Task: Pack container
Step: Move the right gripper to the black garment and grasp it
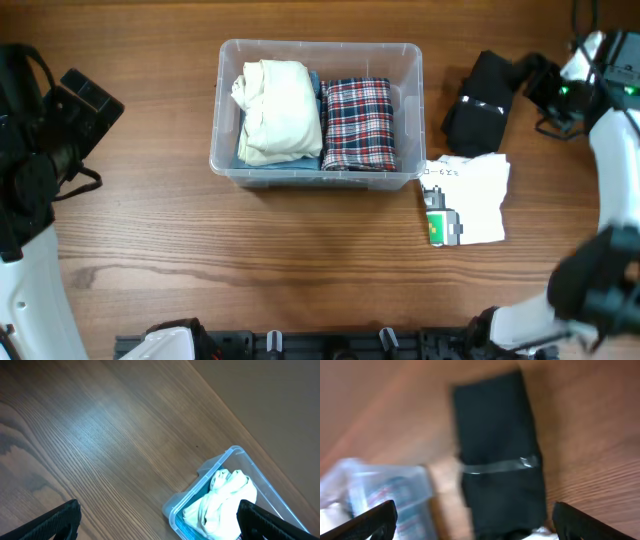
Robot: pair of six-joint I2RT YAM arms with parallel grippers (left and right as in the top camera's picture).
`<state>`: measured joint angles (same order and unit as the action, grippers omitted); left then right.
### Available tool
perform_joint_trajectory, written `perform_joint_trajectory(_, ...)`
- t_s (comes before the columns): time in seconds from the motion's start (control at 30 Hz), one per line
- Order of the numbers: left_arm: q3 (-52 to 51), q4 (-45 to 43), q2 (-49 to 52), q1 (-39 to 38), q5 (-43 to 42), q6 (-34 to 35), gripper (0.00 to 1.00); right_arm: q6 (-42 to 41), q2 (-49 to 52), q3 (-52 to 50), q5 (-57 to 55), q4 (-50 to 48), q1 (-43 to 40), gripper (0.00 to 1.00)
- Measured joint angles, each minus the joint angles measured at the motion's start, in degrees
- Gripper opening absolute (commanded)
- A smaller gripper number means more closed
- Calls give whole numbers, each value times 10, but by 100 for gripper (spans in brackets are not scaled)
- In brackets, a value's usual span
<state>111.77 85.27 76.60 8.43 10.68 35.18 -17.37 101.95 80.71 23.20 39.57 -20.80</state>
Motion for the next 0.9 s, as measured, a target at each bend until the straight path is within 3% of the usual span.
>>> perform_joint_trajectory(0.17, 0, 0, 0, 0, 0, 0, 100, 37, 126, -5, 99, -65, -15, 99)
perform_joint_trajectory(0.23, 0, 0, 0, 0, 0, 0, 100, 44, 158, -5, 120, -84, -14, 92)
perform_joint_trajectory(0.27, 0, 0, 0, 0, 0, 0, 100, 47, 168, -5, 128, -90, -14, 81)
perform_joint_trajectory(0.33, 0, 0, 0, 0, 0, 0, 100, 55, 183, -5, 139, -98, -13, 36)
perform_joint_trajectory(0.37, 0, 0, 0, 0, 0, 0, 100, 56, 190, -5, 142, -100, -11, 23)
perform_joint_trajectory(0.47, 0, 0, 0, 0, 0, 0, 100, 55, 201, -5, 150, -100, -4, 22)
perform_joint_trajectory(0.5, 0, 0, 0, 0, 0, 0, 100, 55, 201, -5, 152, -100, -3, 31)
perform_joint_trajectory(0.53, 0, 0, 0, 0, 0, 0, 100, 54, 201, -5, 154, -100, -2, 51)
perform_joint_trajectory(0.7, 0, 0, 0, 0, 0, 0, 99, 31, 201, -5, 147, -83, -2, 84)
perform_joint_trajectory(0.83, 0, 0, 0, 0, 0, 0, 100, 24, 194, -5, 138, -83, -2, 89)
perform_joint_trajectory(0.87, 0, 0, 0, 0, 0, 0, 100, 23, 194, -5, 137, -89, -1, 86)
perform_joint_trajectory(0.9, 0, 0, 0, 0, 0, 0, 100, 22, 194, -5, 131, -104, 1, 76)
